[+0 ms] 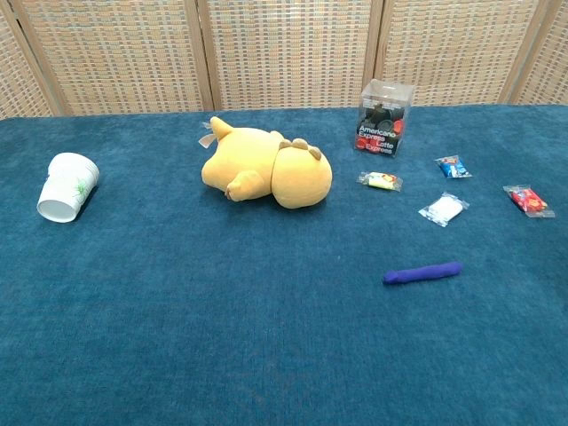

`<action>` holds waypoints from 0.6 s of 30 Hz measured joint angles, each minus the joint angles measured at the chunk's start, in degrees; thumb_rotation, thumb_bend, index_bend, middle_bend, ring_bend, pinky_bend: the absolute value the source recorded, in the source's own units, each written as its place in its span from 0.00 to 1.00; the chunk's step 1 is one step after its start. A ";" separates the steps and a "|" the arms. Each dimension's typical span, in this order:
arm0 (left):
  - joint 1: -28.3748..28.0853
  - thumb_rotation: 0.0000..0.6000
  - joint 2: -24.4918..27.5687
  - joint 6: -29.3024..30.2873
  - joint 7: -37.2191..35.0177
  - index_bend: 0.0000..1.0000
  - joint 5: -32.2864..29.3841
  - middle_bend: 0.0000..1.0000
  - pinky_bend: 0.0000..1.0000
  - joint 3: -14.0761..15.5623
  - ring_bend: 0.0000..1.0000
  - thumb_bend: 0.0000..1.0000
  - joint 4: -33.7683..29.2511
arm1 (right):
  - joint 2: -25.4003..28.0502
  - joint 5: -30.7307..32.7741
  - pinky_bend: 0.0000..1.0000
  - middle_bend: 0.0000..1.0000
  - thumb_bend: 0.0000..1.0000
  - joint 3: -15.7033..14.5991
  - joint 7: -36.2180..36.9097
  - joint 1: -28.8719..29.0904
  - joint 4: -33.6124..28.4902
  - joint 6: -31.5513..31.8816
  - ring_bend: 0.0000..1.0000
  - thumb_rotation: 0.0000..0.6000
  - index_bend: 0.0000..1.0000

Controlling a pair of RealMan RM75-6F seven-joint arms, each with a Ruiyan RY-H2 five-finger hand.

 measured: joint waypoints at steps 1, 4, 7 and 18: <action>-0.04 1.00 0.06 -0.09 -0.04 0.00 -0.05 0.00 0.00 -0.02 0.00 0.00 -0.03 | -0.12 0.01 0.00 0.00 0.00 -0.02 -0.62 -0.04 0.07 0.05 0.00 1.00 0.00; -0.05 1.00 0.10 -0.34 0.04 0.00 -0.32 0.00 0.00 0.02 0.00 0.00 -0.10 | -0.43 0.24 0.00 0.00 0.00 -0.02 -0.91 -0.01 0.33 -0.15 0.00 1.00 0.00; -0.08 1.00 0.28 -0.79 0.63 0.00 -0.62 0.00 0.00 0.14 0.00 0.00 -0.64 | -0.60 0.49 0.00 0.00 0.00 -0.07 -0.57 0.29 0.69 -1.01 0.00 1.00 0.03; -0.78 1.00 -0.68 -1.60 3.03 0.00 -1.88 0.00 0.00 -0.71 0.00 0.00 -0.64 | -2.67 0.40 0.00 0.00 0.14 0.23 -0.73 7.12 3.38 -12.32 0.00 1.00 0.33</action>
